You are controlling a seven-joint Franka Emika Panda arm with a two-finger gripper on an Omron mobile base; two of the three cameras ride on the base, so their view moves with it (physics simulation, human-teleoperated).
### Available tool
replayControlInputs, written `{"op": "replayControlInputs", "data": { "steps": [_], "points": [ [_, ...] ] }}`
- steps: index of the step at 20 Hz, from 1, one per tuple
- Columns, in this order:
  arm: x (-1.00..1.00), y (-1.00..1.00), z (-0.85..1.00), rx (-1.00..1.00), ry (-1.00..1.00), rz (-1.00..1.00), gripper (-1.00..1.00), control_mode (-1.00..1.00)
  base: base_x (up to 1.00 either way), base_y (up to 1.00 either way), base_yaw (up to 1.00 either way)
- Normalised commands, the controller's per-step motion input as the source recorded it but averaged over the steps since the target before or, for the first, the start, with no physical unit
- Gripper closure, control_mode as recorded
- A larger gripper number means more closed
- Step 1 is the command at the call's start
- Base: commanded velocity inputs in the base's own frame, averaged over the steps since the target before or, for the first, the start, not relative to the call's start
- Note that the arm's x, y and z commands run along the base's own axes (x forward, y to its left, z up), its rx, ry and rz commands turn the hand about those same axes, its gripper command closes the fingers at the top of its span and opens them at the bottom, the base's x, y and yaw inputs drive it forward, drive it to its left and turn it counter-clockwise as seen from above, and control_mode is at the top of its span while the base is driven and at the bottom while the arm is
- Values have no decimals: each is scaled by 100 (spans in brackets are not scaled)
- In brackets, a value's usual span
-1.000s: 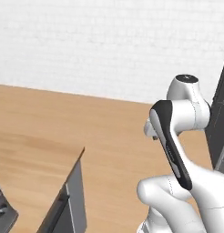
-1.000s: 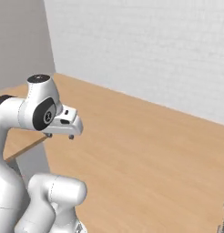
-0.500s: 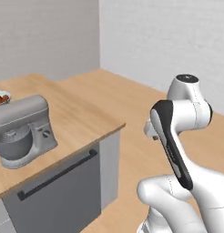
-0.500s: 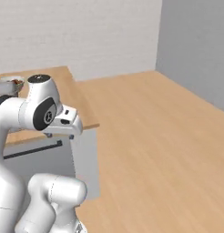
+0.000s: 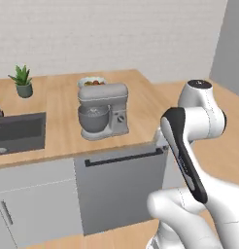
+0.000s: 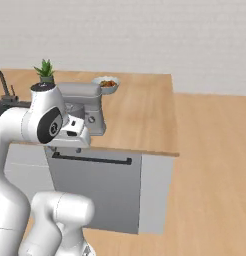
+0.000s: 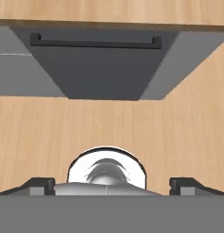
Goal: Navigate to the dishwasher.
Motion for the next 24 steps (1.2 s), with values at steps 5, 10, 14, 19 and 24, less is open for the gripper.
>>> {"op": "replayControlInputs", "data": {
  "steps": [5, 10, 14, 19, 24],
  "points": [
    [0, 0, 0, 0, 0, 0, -100, 100, 0, 71, 66],
    [0, 0, 0, 0, 0, 0, -100, 100, 0, -7, 35],
    [0, 0, 0, 0, 0, 0, -100, 100, 0, -80, 0],
    [0, 0, 0, 0, 0, 0, -100, 100, 16, -44, -3],
    [0, 0, 0, 0, 0, 0, -100, 100, 54, 0, -9]
  ]
}}
